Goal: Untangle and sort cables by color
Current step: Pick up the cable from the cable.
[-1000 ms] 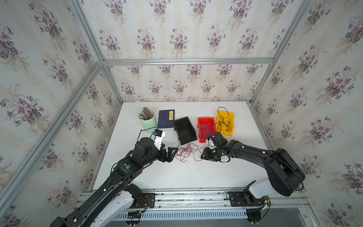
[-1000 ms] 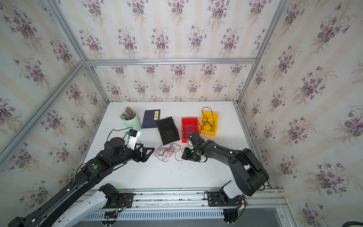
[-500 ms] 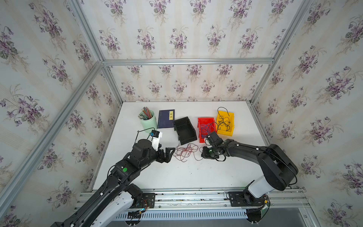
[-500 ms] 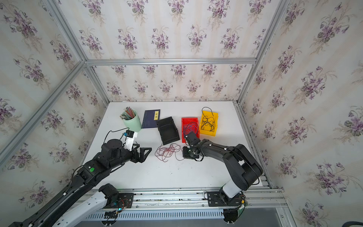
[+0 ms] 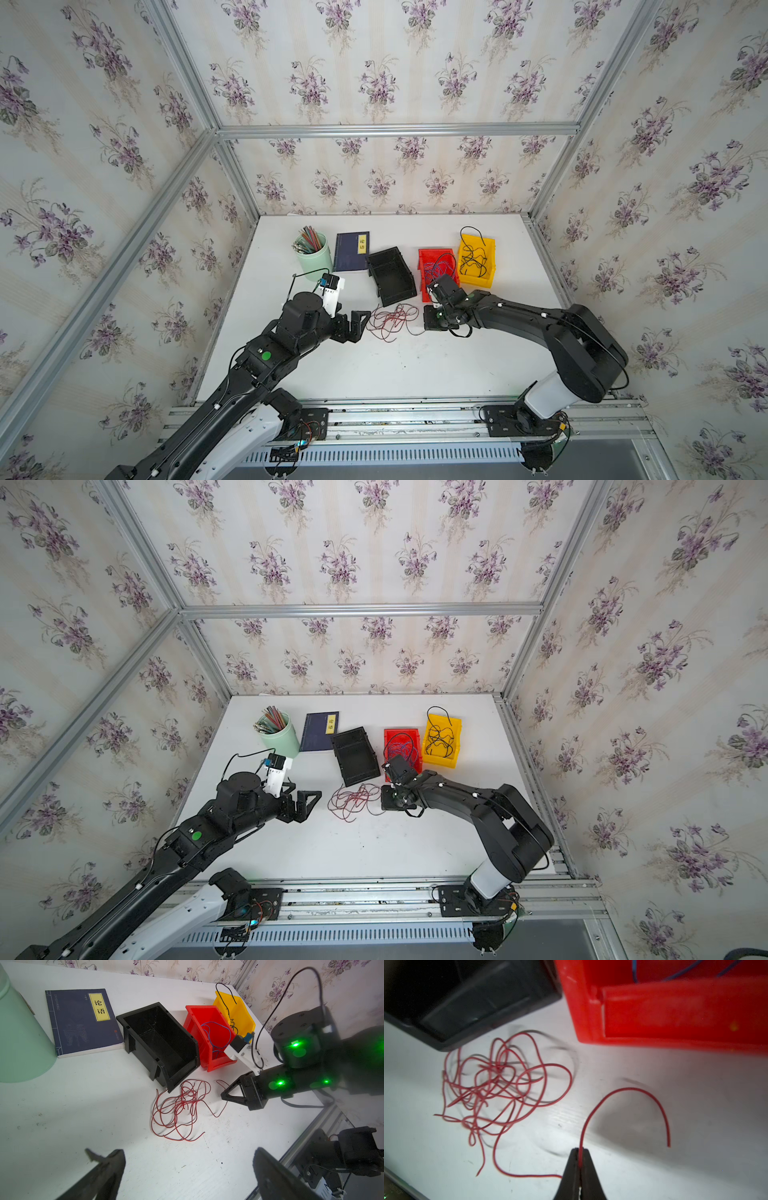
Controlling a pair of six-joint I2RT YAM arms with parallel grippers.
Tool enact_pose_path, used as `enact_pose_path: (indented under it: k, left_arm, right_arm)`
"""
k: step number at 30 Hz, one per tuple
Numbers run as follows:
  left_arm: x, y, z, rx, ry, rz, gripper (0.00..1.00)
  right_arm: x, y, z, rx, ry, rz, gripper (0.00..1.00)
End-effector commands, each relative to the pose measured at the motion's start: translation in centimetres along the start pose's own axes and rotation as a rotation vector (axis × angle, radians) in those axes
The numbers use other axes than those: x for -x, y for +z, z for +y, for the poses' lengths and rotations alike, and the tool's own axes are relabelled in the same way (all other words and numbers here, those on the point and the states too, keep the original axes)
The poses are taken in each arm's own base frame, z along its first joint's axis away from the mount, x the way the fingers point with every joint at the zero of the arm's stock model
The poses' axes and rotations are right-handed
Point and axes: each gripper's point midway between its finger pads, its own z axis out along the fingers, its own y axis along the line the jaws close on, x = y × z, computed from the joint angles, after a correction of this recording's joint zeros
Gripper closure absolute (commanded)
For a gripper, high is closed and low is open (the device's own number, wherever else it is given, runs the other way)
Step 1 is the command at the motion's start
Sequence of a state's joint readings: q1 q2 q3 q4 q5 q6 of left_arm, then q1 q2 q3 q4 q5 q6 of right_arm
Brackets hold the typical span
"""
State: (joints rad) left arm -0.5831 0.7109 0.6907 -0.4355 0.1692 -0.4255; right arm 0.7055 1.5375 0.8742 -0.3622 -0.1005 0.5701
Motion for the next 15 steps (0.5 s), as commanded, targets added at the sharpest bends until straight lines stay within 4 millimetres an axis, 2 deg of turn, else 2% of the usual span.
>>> enact_pose_path:
  k: [1, 4, 9, 15]
  left_arm:
    - [0.6, 0.0, 0.1, 0.008, 0.003, -0.033, 0.01]
    - [1.1, 0.0, 0.0, -0.001, -0.018, -0.061, 0.01]
    - [2.7, 0.0, -0.8, -0.043, -0.046, -0.137, 0.01]
    - [4.7, -0.7, -1.7, -0.08, -0.052, -0.216, 0.01]
  right_arm:
    - [1.1, -3.9, -0.4, -0.071, -0.026, -0.063, 1.0]
    - [3.8, -9.1, 1.3, -0.045, -0.038, -0.171, 1.0]
    - [8.8, -18.3, 6.6, 0.118, -0.067, -0.361, 1.0]
    - [12.6, -27.2, 11.9, 0.318, -0.1, -0.54, 1.0]
